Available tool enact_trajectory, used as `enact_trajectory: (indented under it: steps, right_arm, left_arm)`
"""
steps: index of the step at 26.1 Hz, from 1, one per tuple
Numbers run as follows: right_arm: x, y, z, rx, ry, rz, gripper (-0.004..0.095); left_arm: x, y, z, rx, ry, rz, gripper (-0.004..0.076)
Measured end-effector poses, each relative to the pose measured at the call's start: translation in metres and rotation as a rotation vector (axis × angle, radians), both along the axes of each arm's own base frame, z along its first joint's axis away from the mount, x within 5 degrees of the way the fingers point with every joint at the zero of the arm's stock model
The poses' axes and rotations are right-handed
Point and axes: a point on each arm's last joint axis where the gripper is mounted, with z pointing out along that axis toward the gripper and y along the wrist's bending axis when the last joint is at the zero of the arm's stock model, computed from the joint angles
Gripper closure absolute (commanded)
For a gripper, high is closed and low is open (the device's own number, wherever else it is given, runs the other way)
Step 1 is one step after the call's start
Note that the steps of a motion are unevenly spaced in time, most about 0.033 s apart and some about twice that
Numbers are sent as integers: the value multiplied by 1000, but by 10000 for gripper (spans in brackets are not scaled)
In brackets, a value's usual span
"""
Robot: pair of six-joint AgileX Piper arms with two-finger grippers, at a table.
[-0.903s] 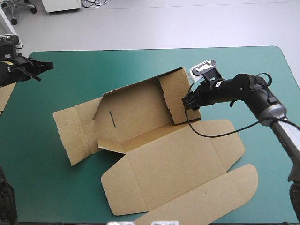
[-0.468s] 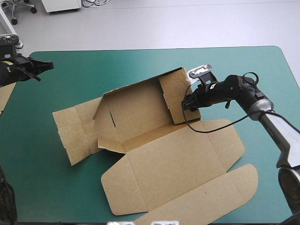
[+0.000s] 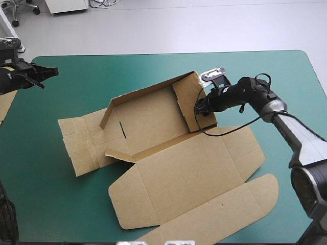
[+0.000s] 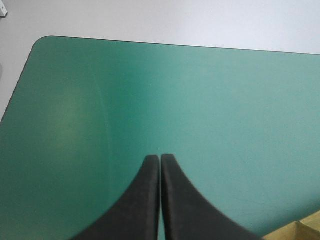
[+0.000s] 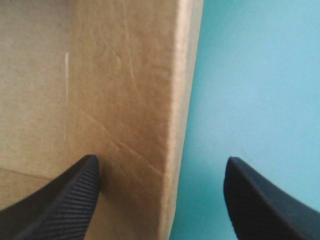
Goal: Fold the box
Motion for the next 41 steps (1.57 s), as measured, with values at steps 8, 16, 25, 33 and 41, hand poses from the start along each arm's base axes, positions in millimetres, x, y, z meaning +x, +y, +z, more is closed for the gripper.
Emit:
enact_trajectory:
  steps: [8, 16, 25, 33, 41]
  right_arm:
    - [11, 5, -5, -3, 39, 20, 395]
    - [11, 10, -5, 33, 51, 47, 395]
    - [32, 36, 7, -67, 62, 119, 393]
    - [57, 51, 2, -156, 154, 102, 393]
    - [64, 52, -19, -180, 215, 85, 835]
  left_arm:
    - [0, 0, 0, -1, 3, -1, 727]
    - [0, 0, 0, -2, 6, -2, 727]
    - [-1, -1, -1, -4, 10, -4, 727]
    - [-1, -1, -1, -5, 14, -5, 727]
    - [-1, -1, -1, -7, 20, -7, 727]
